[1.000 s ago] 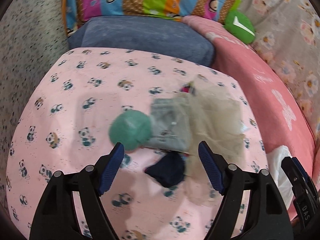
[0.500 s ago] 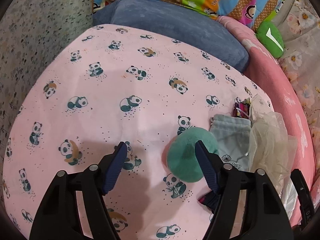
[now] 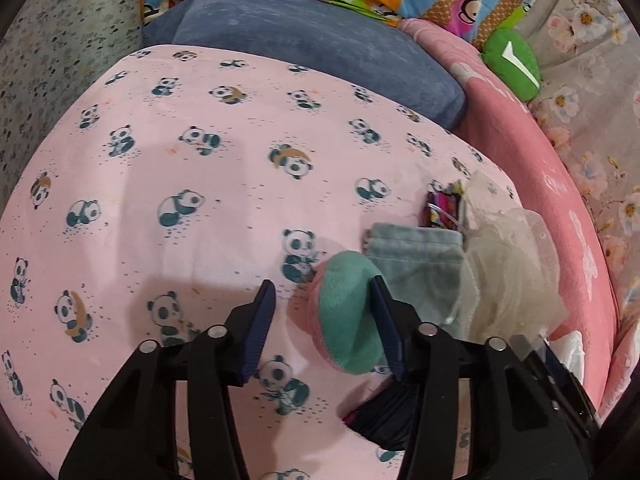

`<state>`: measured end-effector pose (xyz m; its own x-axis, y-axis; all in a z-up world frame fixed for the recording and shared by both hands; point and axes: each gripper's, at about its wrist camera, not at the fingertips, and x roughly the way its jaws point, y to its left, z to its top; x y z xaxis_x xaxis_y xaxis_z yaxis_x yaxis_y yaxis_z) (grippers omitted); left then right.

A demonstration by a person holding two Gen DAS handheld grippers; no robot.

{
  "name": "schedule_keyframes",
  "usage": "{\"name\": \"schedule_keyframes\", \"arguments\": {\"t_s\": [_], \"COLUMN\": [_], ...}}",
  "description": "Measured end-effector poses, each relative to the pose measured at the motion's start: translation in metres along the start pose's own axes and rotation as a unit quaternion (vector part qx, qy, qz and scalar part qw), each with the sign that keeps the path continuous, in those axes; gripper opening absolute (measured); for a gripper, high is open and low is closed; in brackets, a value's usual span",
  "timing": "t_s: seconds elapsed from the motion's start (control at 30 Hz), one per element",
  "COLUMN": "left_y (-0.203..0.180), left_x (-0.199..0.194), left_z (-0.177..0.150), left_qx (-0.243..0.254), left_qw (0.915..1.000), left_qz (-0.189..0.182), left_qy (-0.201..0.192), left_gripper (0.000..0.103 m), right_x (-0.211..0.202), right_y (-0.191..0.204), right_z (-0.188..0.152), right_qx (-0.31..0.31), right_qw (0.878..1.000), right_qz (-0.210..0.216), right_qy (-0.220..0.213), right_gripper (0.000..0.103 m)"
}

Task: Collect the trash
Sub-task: 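Grasp the teal-pink round sponge with the left tool while the right tool grasps the beige tulle, then carry the sponge and tulle over the bin and open both tools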

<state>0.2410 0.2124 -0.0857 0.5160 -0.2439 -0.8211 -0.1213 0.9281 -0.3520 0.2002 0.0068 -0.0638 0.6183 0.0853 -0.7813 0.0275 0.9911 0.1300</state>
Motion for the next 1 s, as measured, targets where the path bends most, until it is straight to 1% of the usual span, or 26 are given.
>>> {"name": "schedule_keyframes", "arguments": {"t_s": [0.03, 0.07, 0.1, 0.13, 0.2, 0.33, 0.47, 0.57, 0.63, 0.8, 0.87, 0.9, 0.97, 1.0], "left_y": [-0.004, -0.008, -0.013, -0.016, -0.022, -0.028, -0.040, -0.053, -0.061, -0.086, -0.094, -0.096, -0.100, -0.101], "left_x": [0.000, -0.001, -0.002, -0.003, -0.006, -0.017, -0.037, -0.057, -0.067, -0.094, -0.102, -0.105, -0.109, -0.110], "left_z": [-0.001, -0.003, -0.004, -0.005, -0.005, -0.008, -0.010, -0.011, -0.012, -0.020, -0.023, -0.025, -0.028, -0.029], "left_qx": [0.006, 0.013, 0.021, 0.028, 0.036, 0.037, 0.048, 0.059, 0.066, 0.088, 0.093, 0.094, 0.097, 0.099], "left_qw": [1.0000, 0.9999, 0.9998, 0.9996, 0.9993, 0.9992, 0.9985, 0.9975, 0.9967, 0.9939, 0.9929, 0.9927, 0.9924, 0.9922], "left_qz": [-0.004, -0.004, -0.002, 0.003, 0.007, 0.006, 0.008, 0.001, -0.006, -0.016, -0.019, -0.020, -0.021, -0.019], "left_qy": [0.000, -0.002, -0.005, -0.007, -0.008, -0.011, -0.026, -0.040, -0.047, -0.064, -0.071, -0.072, -0.073, -0.073], "left_gripper": [0.035, 0.032, 0.027, 0.027, 0.026, 0.025, 0.025, 0.025, 0.025, 0.025, 0.025, 0.025, 0.025, 0.025], "right_x": [0.000, 0.001, 0.000, -0.001, -0.007, -0.027, -0.054, -0.077, -0.092, -0.132, -0.142, -0.144, -0.142, -0.138], "right_y": [0.001, 0.002, 0.003, 0.003, 0.002, 0.000, -0.006, -0.011, -0.015, -0.029, -0.036, -0.038, -0.042, -0.043], "right_z": [0.000, -0.001, -0.001, -0.001, -0.001, 0.003, 0.009, 0.013, 0.017, 0.020, 0.020, 0.020, 0.018, 0.016], "right_qx": [-0.002, -0.005, -0.005, -0.004, -0.002, -0.002, 0.003, 0.007, 0.010, 0.019, 0.022, 0.023, 0.022, 0.022], "right_qw": [1.000, 1.000, 1.000, 1.000, 1.000, 1.000, 0.999, 0.997, 0.996, 0.992, 0.991, 0.991, 0.992, 0.993], "right_qz": [0.001, 0.003, 0.005, 0.007, 0.012, 0.018, 0.026, 0.031, 0.034, 0.035, 0.033, 0.032, 0.037, 0.040], "right_qy": [0.002, 0.005, 0.007, 0.007, 0.004, -0.015, -0.042, -0.064, -0.079, -0.119, -0.126, -0.125, -0.116, -0.109], "right_gripper": [0.027, 0.023, 0.016, 0.012, 0.007, 0.006, 0.005, 0.005, 0.001, 0.001, 0.001, 0.001, 0.009, 0.017]}}
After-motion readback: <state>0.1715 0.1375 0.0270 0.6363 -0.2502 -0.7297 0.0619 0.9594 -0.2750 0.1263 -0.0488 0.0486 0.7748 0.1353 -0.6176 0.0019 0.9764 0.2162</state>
